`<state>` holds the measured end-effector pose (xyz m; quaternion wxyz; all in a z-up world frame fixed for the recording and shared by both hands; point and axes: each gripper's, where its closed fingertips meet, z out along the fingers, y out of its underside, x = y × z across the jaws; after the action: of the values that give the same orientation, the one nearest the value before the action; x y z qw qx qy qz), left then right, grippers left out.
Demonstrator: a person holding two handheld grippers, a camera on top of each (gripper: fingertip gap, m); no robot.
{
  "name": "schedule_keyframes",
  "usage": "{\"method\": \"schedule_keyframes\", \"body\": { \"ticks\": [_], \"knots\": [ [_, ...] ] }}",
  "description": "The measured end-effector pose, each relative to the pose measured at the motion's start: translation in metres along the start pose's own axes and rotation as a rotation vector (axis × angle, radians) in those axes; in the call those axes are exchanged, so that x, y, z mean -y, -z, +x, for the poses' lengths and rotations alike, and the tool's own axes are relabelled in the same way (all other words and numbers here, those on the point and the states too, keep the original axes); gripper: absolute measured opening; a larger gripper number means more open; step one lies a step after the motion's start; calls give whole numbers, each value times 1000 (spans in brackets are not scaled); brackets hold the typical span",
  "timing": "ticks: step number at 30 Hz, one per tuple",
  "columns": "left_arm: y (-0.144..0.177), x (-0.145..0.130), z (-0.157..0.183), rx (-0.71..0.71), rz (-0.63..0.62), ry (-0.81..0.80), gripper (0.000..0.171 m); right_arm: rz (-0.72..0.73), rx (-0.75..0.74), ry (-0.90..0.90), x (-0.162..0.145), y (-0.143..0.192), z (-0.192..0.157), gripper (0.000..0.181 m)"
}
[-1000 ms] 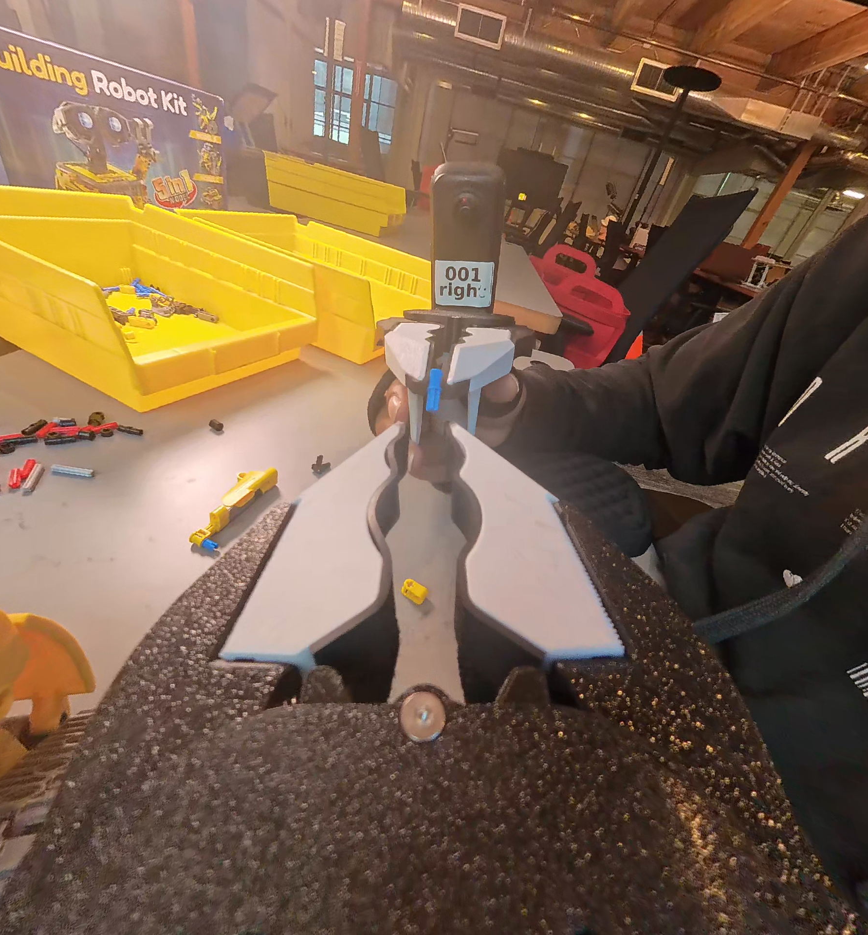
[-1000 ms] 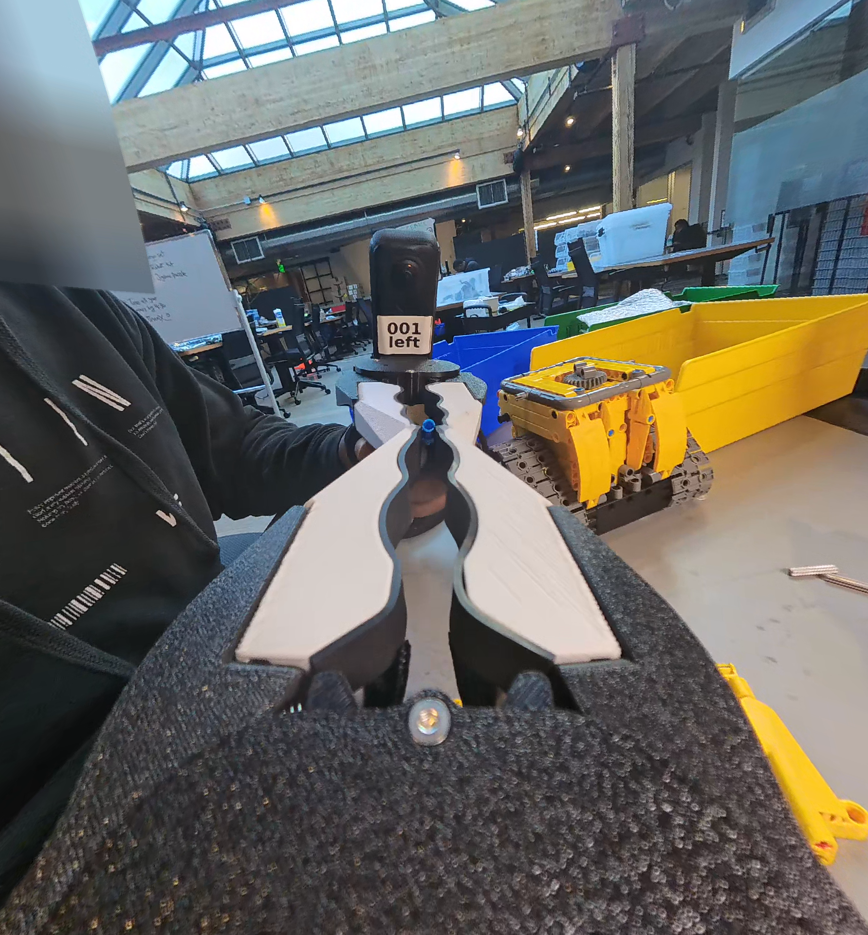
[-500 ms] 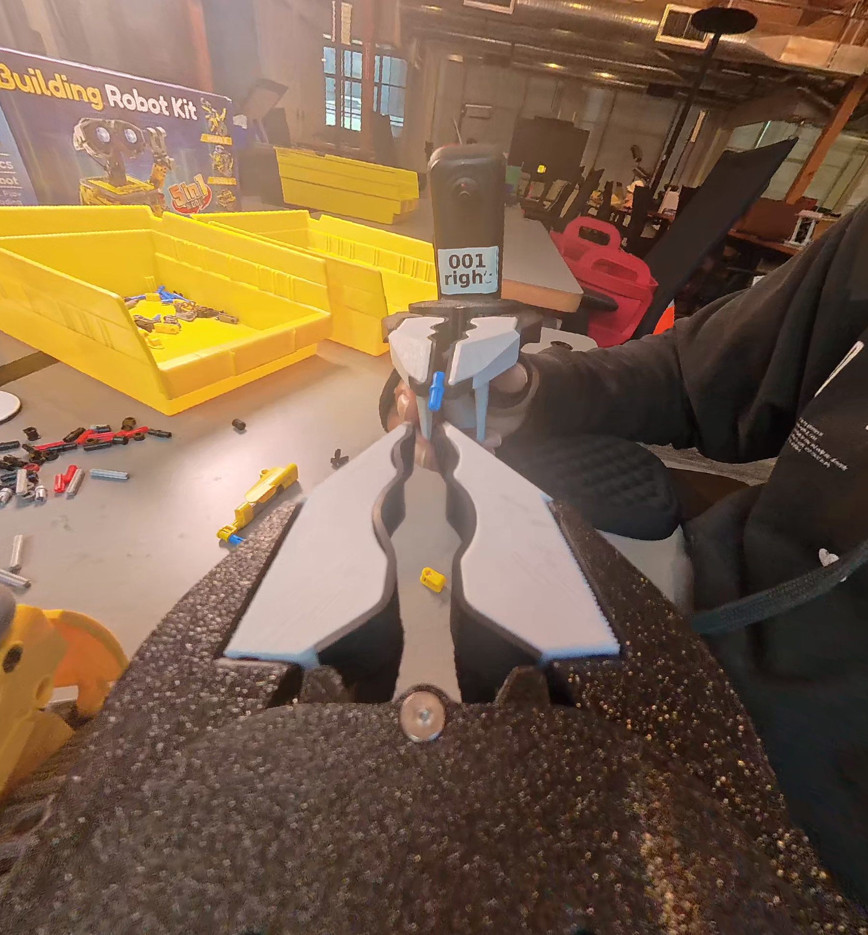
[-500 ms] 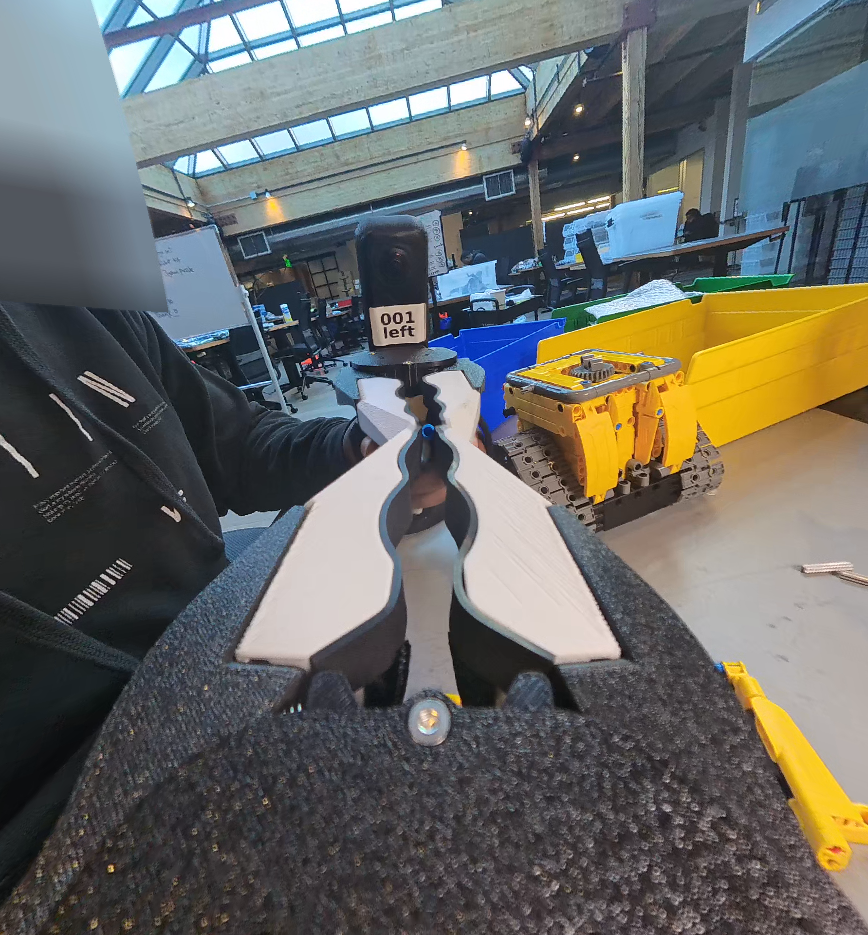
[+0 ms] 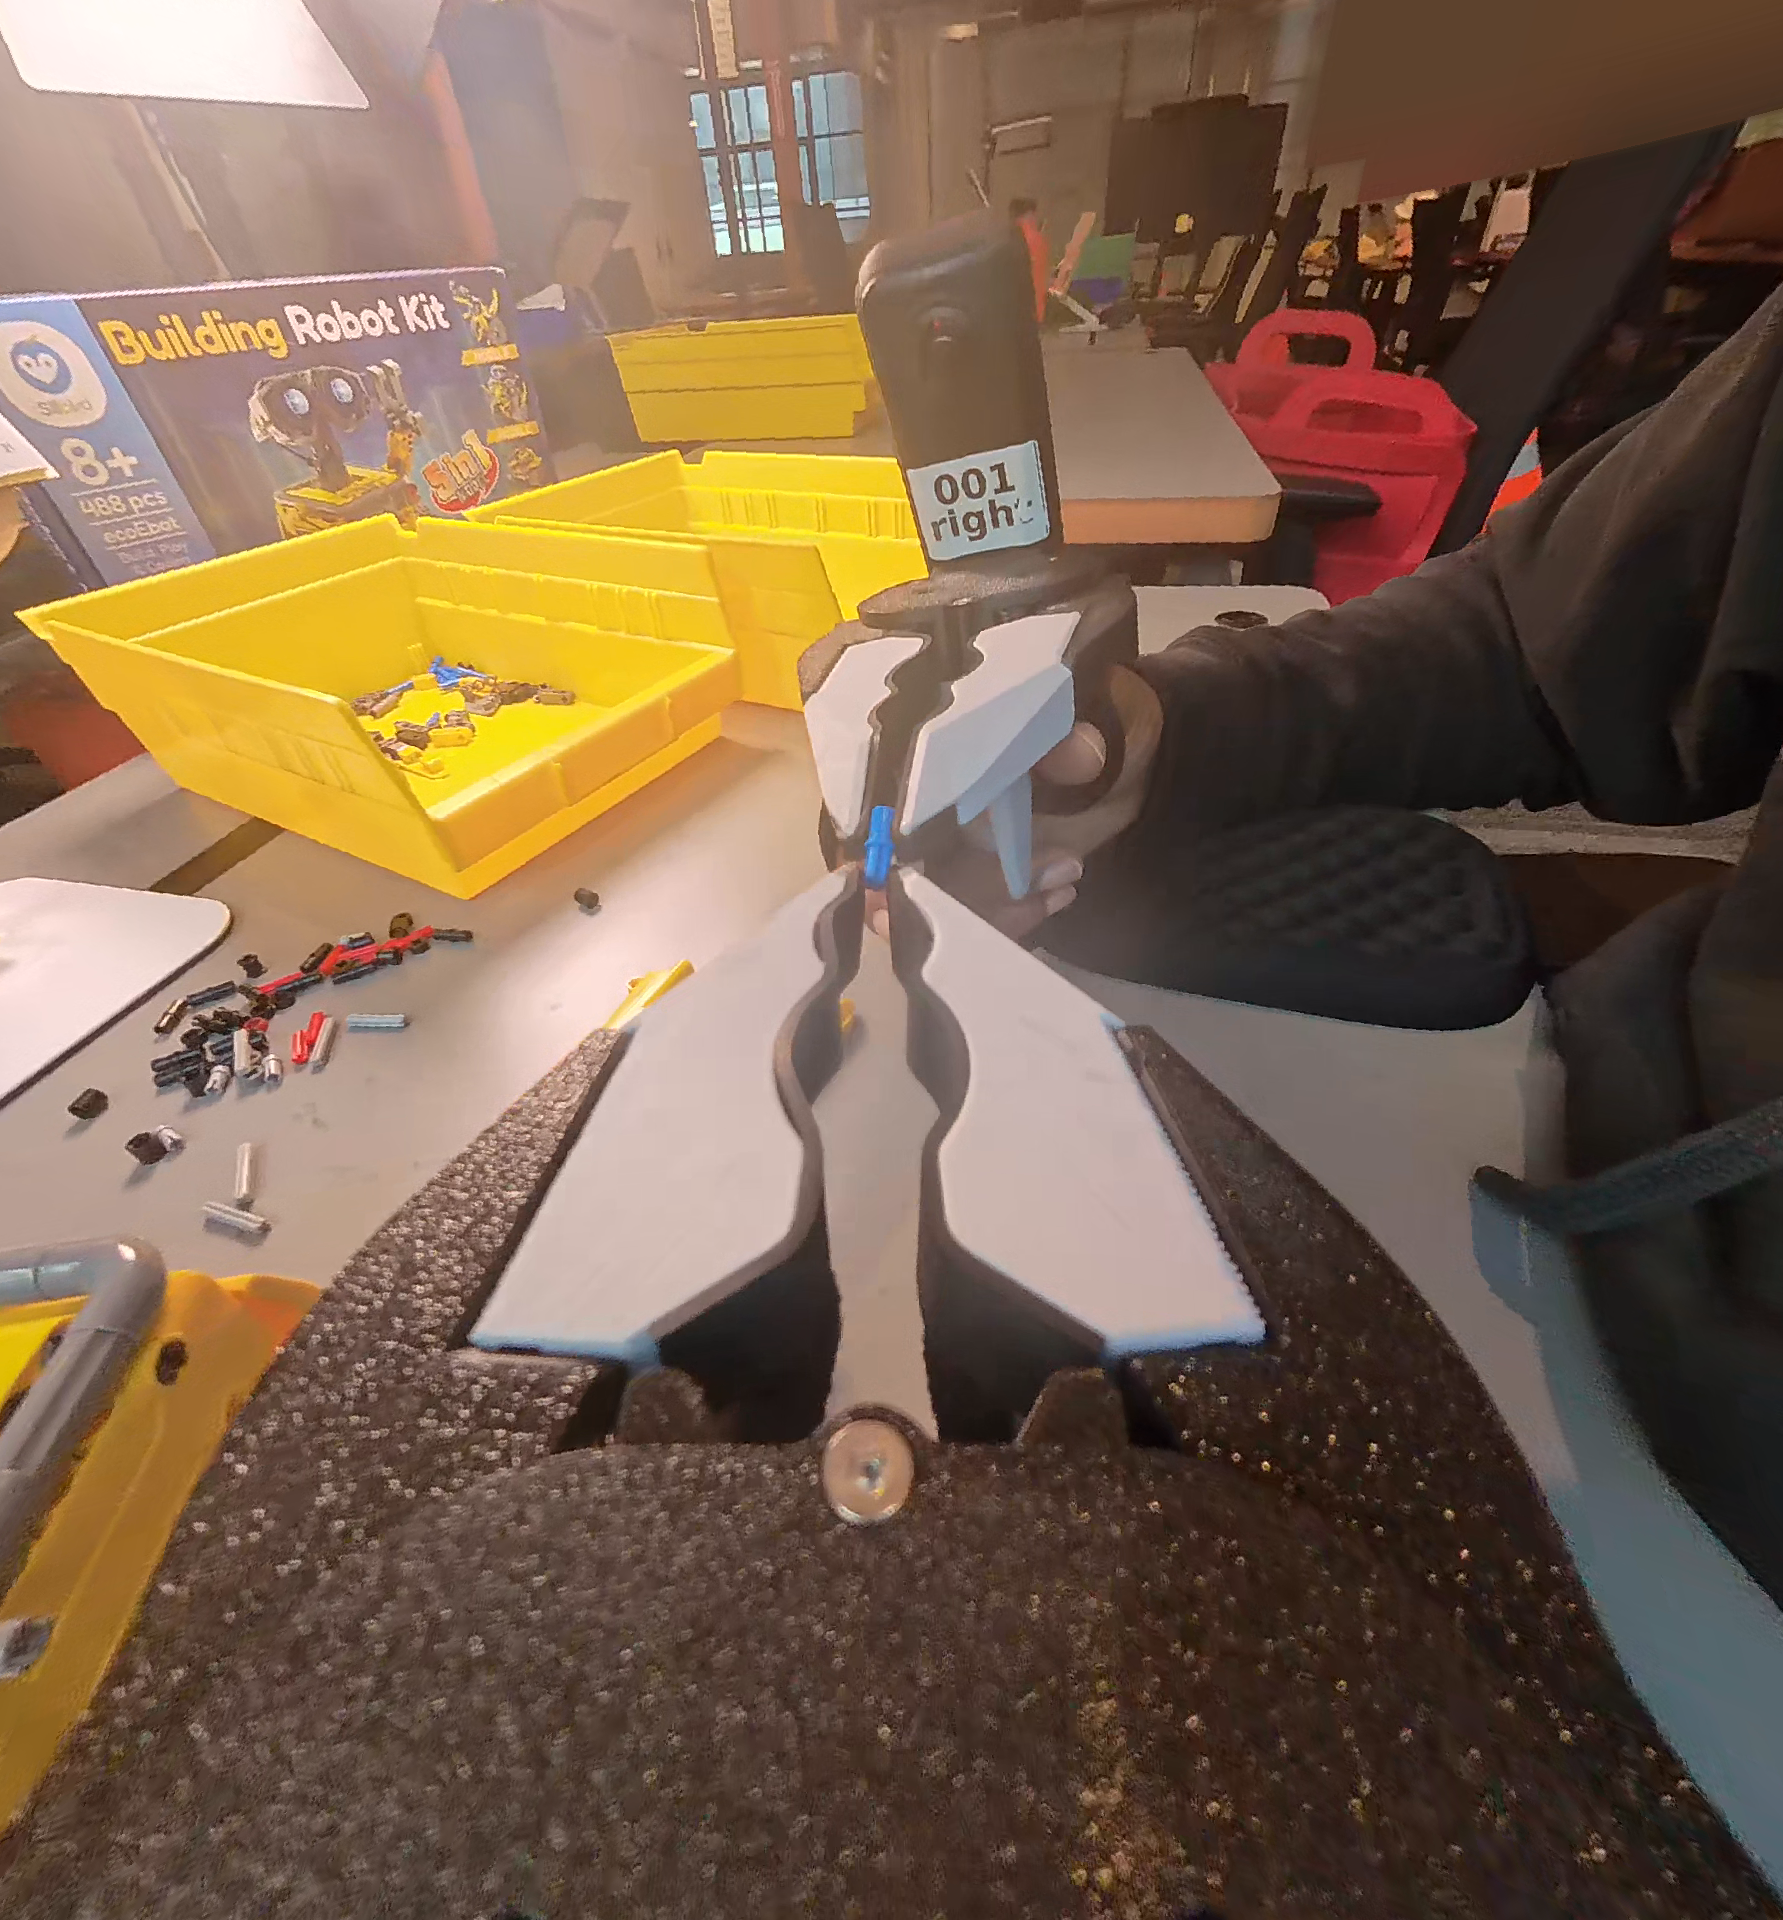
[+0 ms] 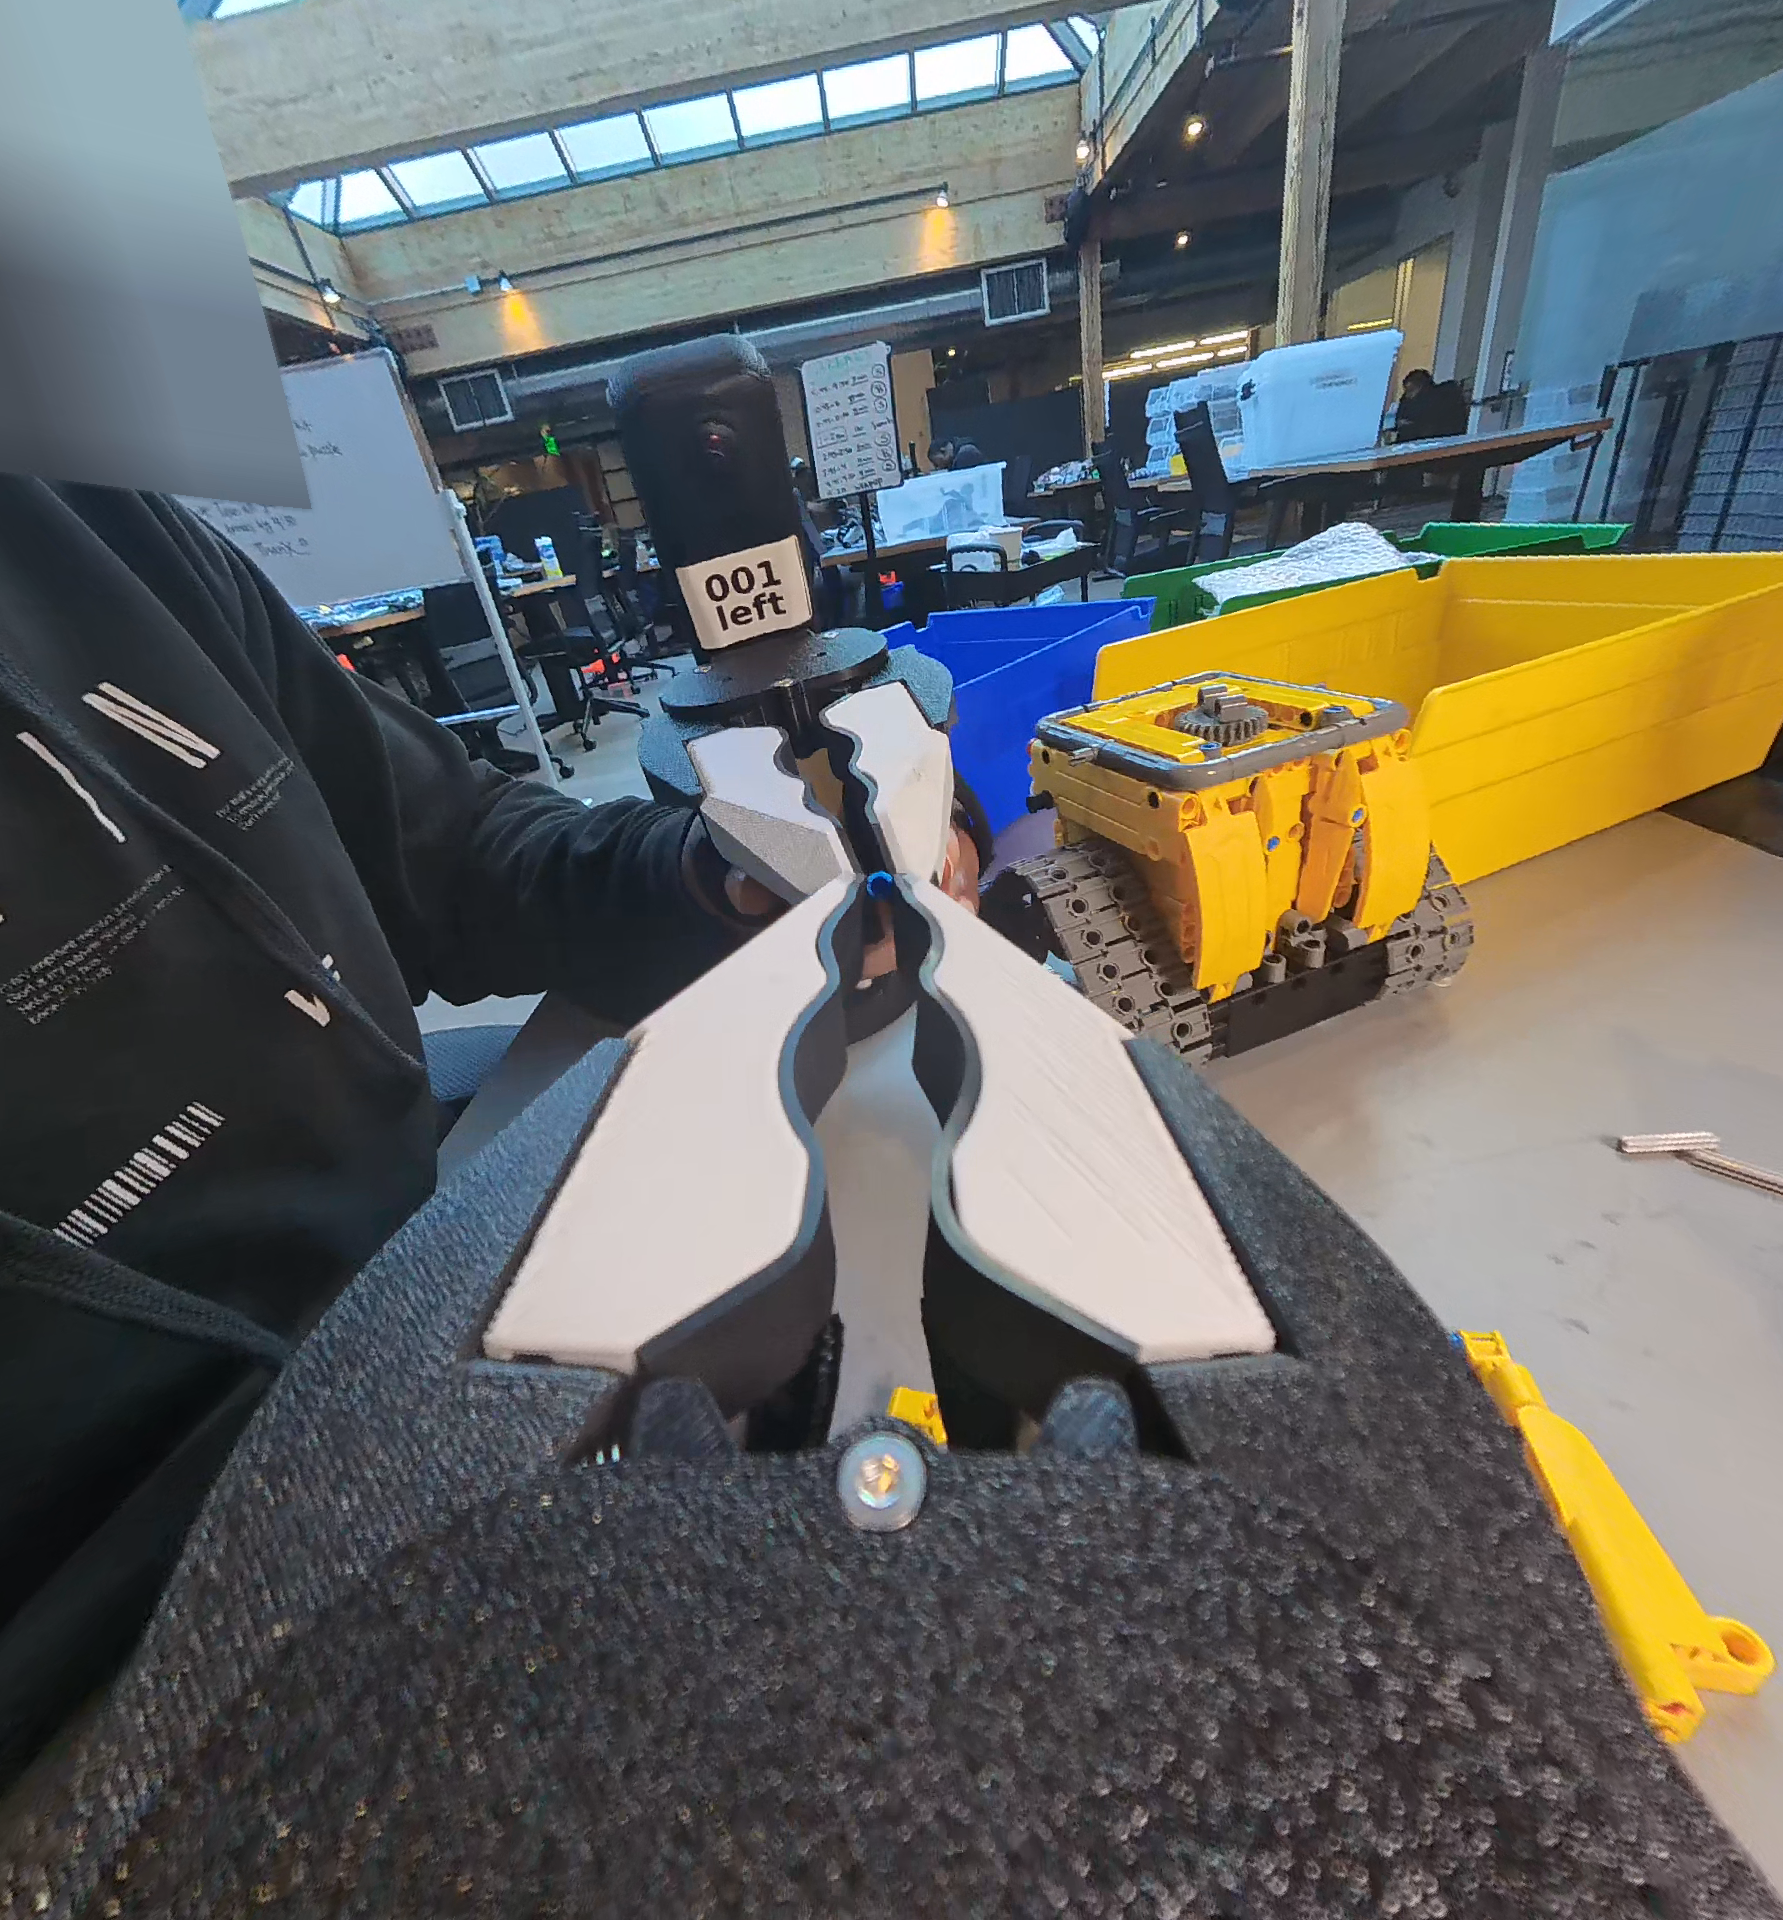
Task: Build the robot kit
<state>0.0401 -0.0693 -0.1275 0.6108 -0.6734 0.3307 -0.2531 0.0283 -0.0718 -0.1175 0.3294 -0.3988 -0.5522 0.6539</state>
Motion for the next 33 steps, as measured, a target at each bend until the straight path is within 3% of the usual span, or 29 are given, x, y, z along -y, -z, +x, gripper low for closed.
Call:
{"method": "schedule_keyframes", "body": {
  "ticks": [24,28,33],
  "knots": [
    [-6,-16,5,-66,-69,88,2,-91,-17,56,-11,-3,-1,4],
    [-2,-17,-4,-59,-67,179,13,-124,-116,174,-9,2,10,4],
    [0,-9,-10,-108,3,393,14,-258,-244,426,-23,6,20,4]
  ]
}}
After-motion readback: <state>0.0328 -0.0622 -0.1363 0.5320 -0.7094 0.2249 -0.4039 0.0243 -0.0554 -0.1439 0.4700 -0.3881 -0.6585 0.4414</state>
